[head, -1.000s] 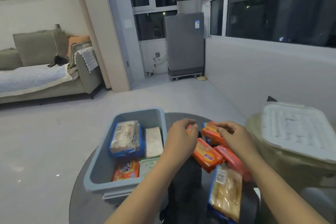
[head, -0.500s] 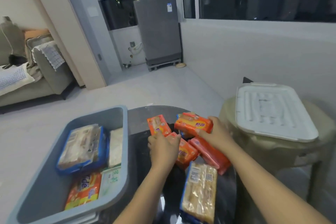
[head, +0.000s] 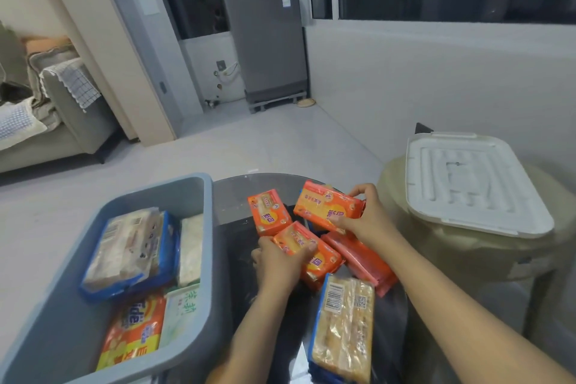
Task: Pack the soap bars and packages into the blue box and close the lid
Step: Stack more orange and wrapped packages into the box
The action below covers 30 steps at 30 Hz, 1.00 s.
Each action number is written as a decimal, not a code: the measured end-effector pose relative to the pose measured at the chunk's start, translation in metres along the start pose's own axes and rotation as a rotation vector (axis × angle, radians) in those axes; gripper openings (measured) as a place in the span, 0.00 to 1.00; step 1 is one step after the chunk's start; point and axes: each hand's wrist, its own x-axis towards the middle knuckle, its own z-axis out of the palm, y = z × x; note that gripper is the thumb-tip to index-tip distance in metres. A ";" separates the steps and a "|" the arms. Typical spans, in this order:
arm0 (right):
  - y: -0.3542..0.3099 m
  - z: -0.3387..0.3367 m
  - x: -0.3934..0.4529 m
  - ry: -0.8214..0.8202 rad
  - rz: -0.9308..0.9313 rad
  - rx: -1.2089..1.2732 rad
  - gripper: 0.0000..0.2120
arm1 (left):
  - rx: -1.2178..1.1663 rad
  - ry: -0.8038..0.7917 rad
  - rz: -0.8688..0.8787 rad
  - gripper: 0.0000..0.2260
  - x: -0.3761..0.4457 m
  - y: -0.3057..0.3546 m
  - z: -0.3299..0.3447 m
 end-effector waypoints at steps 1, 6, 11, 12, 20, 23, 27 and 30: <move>0.000 0.001 0.000 0.001 -0.014 0.007 0.25 | -0.018 -0.001 0.006 0.38 0.000 -0.001 0.001; 0.002 0.000 0.001 0.064 0.014 0.126 0.20 | -0.175 -0.027 0.094 0.31 -0.007 -0.002 0.006; 0.004 0.000 -0.002 0.123 0.095 0.383 0.15 | -0.394 0.069 0.159 0.33 -0.019 0.004 0.006; 0.005 -0.001 -0.003 0.130 0.112 0.431 0.15 | -0.404 0.108 0.183 0.35 -0.022 0.008 0.003; -0.015 -0.016 -0.018 0.056 0.082 0.737 0.20 | -0.606 0.196 0.351 0.18 -0.065 0.045 -0.046; -0.030 -0.015 -0.027 0.029 0.043 0.843 0.27 | -0.673 0.177 0.414 0.16 -0.084 0.060 -0.071; -0.048 -0.003 -0.040 -0.034 -0.013 0.916 0.31 | -0.692 0.172 0.418 0.13 -0.091 0.070 -0.116; -0.060 0.011 -0.050 -0.087 -0.034 0.956 0.26 | -0.662 0.222 0.374 0.13 -0.081 0.064 -0.150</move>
